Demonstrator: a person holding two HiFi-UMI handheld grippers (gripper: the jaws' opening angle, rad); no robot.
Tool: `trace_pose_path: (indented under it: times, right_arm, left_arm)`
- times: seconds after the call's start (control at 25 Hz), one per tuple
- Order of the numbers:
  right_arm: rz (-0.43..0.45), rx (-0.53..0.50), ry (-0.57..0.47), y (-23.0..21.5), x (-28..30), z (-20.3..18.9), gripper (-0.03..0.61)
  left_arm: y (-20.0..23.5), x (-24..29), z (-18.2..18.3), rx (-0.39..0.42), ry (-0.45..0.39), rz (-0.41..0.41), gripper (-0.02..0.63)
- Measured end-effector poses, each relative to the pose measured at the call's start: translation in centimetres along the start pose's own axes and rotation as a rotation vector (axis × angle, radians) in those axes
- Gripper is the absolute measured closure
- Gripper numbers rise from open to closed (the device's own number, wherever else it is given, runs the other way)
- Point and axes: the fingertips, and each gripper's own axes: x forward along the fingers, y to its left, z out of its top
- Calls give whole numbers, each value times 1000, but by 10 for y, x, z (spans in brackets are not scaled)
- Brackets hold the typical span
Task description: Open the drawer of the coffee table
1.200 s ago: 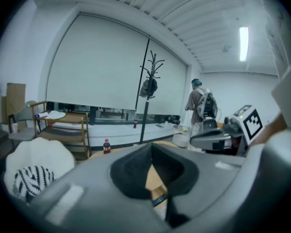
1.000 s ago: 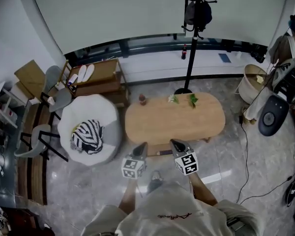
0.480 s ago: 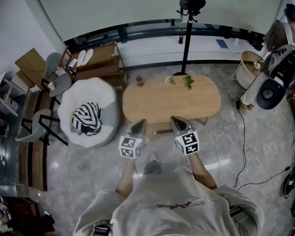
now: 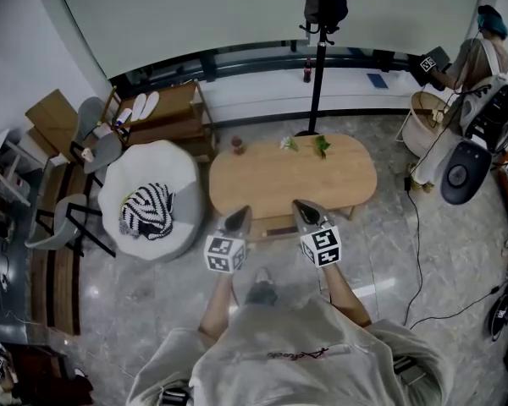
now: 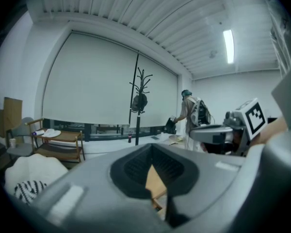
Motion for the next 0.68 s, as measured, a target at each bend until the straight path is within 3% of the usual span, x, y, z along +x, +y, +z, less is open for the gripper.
trace_pose_path:
  times: [0.68]
  right_arm:
    - [-6,-9,10,8,-14,-8,574]
  left_arm:
    - [-11,-10,-7,-17,-7,-6,614]
